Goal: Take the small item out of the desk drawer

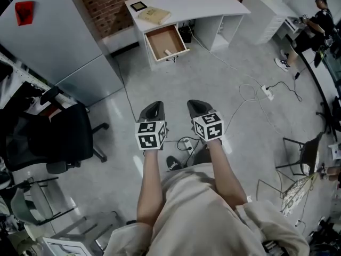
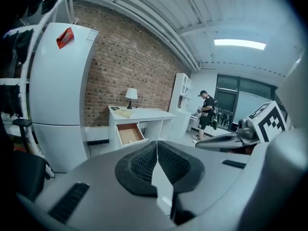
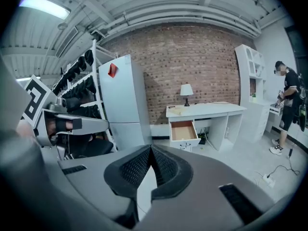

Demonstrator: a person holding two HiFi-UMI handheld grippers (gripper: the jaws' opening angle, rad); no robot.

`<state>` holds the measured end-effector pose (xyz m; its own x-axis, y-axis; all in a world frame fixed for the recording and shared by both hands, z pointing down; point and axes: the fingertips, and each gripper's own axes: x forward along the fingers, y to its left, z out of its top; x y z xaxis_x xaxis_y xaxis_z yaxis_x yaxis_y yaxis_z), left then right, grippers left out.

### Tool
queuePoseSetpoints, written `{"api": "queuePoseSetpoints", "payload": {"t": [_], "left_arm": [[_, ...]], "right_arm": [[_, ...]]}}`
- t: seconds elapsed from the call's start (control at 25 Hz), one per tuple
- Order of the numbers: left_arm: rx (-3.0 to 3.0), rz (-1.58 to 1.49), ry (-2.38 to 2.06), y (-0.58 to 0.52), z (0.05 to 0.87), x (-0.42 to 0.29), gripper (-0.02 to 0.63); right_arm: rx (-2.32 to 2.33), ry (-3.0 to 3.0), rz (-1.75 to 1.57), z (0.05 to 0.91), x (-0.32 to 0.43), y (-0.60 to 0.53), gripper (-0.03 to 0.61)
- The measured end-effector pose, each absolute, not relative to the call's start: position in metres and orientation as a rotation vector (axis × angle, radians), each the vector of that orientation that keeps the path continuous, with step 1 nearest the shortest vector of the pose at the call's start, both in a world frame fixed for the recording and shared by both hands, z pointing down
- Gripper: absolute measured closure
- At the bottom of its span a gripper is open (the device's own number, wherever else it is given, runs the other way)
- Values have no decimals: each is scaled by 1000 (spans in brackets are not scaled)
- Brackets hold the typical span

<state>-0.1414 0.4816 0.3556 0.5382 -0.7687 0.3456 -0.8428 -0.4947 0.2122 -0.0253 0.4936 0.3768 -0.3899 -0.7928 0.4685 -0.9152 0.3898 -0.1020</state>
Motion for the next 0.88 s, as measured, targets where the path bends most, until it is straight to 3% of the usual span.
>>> {"api": "queuePoseSetpoints", "payload": {"t": [0.88], "left_arm": [[2262,329,-1468,394,391,-157,595]], "right_arm": [[1226,-2561,685,406,-48,398,555]]}}
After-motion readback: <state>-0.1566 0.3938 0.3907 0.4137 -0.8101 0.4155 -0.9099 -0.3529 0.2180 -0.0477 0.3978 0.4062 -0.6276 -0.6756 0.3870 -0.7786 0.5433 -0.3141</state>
